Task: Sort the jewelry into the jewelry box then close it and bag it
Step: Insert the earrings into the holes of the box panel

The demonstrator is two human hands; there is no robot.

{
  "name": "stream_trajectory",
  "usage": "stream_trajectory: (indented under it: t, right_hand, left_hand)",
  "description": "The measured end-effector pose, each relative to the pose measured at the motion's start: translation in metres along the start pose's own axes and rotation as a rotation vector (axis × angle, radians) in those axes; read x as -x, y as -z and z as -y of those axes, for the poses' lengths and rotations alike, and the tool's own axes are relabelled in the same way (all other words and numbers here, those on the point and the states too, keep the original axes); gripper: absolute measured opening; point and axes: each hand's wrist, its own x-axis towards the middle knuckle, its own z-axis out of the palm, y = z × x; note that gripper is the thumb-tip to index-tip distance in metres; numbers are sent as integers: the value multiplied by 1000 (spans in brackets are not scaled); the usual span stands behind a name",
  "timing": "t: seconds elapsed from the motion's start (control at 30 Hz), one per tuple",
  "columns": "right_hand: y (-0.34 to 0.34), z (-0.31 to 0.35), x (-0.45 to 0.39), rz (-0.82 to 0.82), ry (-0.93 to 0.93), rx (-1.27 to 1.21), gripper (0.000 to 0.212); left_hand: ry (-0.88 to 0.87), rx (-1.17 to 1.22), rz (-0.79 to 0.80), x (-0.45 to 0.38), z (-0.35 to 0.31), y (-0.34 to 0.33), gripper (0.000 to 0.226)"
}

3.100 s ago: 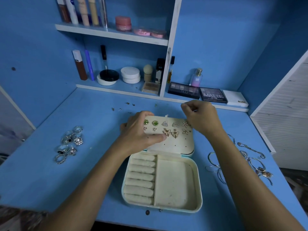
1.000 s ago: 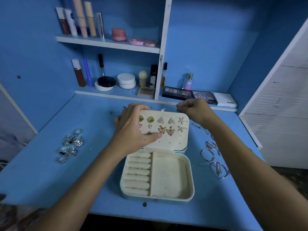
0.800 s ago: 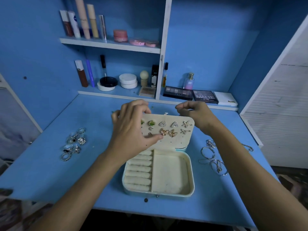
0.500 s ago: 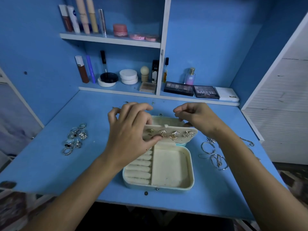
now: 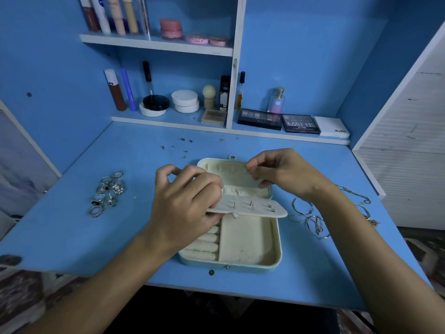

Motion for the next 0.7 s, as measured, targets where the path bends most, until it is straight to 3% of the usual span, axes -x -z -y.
stream_trajectory:
  t: [0.17,0.4,0.53,0.7]
  right_hand:
    - [-3,6,2,60,16,-12,16]
    - [-9,20,7,196,43,79,19]
    - [-12,30,10,274,62,137,20]
    - [-11,37,11,330,50,212,25]
  left_hand:
    - [-18,7,15,2,0,0,35]
    - [-23,13,8,4,0,-2,46]
    - [-23,1,-4,2,-1,0,28]
    - [-27,7,-28,0,-1,0,30]
